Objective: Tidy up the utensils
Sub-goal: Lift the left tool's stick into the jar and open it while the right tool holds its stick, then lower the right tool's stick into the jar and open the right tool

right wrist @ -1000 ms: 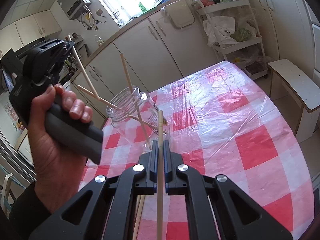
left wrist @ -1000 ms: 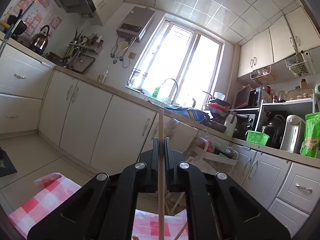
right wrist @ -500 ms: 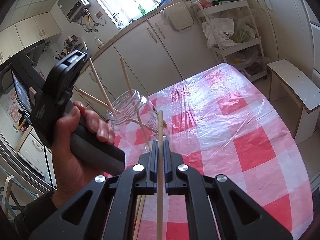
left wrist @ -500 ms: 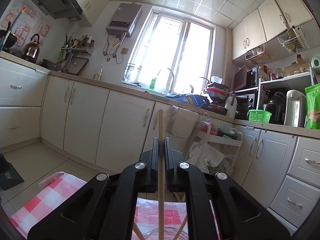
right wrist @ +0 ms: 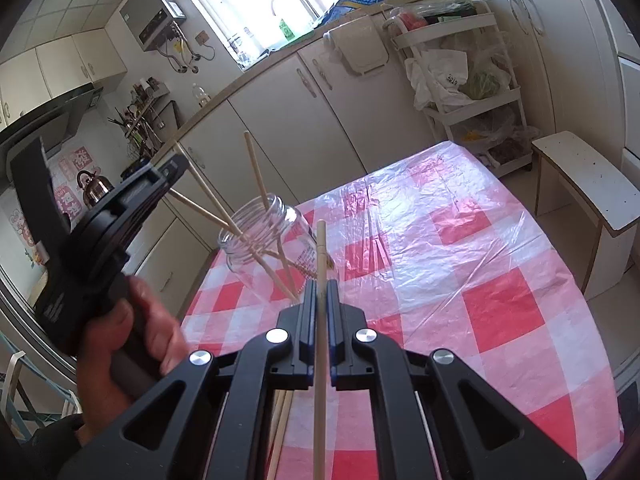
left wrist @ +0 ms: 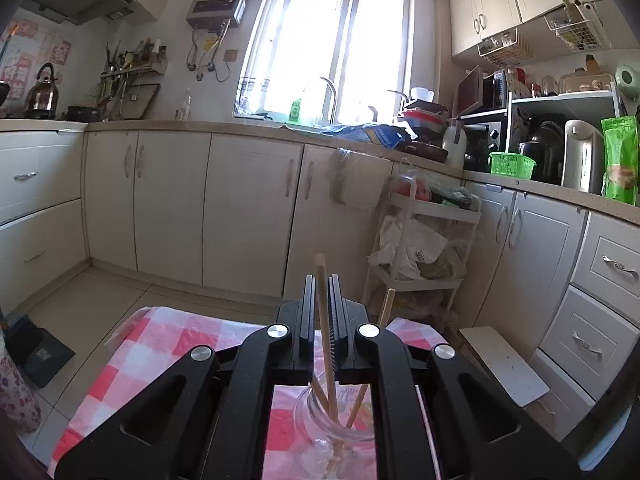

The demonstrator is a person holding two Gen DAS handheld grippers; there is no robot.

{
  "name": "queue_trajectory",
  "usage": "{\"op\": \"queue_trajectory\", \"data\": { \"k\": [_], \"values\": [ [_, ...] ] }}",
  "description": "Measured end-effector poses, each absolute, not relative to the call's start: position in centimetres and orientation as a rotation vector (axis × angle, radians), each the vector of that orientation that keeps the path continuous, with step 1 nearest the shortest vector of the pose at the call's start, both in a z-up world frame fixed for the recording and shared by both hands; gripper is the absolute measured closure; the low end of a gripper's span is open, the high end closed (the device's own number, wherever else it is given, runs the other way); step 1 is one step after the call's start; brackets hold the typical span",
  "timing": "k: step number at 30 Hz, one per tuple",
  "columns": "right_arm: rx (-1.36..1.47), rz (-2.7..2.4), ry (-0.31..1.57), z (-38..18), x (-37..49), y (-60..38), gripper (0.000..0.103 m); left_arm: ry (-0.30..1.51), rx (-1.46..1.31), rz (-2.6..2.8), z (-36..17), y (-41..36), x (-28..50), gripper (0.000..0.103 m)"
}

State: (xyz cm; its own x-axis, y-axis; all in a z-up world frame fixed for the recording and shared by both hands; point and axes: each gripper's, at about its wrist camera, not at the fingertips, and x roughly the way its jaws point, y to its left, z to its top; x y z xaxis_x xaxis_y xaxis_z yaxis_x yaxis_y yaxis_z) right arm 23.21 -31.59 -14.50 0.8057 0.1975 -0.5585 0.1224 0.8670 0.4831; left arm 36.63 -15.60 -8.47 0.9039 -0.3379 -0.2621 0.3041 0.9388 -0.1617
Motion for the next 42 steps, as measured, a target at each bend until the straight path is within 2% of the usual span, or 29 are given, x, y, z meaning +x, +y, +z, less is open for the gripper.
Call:
{"op": "queue_trajectory", "data": {
  "k": [2, 4, 8, 10, 16, 26, 34, 42],
  "values": [
    [0.527, 0.043, 0.628, -14.3, 23.1, -31.6, 0.097, 0.339, -0.105, -0.334, -8.1, -15.0, 36.0, 0.090],
    [0.526, 0.046, 0.610, -14.0, 23.0, -31.6, 0.097, 0.378, -0.107, -0.325, -7.7, -14.1, 35.4, 0.079],
    [0.534, 0.055, 0.538, -13.0, 22.4, -31.8, 0.097, 0.445, -0.137, -0.293, -6.1, -11.7, 32.8, 0.065],
    [0.547, 0.062, 0.503, -12.4, 22.2, -31.9, 0.097, 0.463, -0.150, -0.265, -5.3, -10.4, 31.2, 0.055],
    [0.572, 0.093, 0.366, -8.9, 22.7, -31.8, 0.097, 0.446, -0.204, -0.174, -4.3, -7.1, 26.8, 0.036],
    [0.561, 0.072, 0.158, -4.0, 30.3, -29.7, 0.097, 0.500, -0.228, -0.185, -6.1, -5.5, 26.6, 0.030],
    [0.569, -0.028, 0.146, -6.8, 36.3, -29.4, 0.097, 0.527, -0.274, -0.210, -6.7, -4.7, 27.7, 0.030],
    [0.504, -0.050, 0.198, -10.1, 36.7, -28.8, 0.097, 0.546, -0.298, -0.226, -7.1, -4.6, 28.5, 0.029]
  ]
}}
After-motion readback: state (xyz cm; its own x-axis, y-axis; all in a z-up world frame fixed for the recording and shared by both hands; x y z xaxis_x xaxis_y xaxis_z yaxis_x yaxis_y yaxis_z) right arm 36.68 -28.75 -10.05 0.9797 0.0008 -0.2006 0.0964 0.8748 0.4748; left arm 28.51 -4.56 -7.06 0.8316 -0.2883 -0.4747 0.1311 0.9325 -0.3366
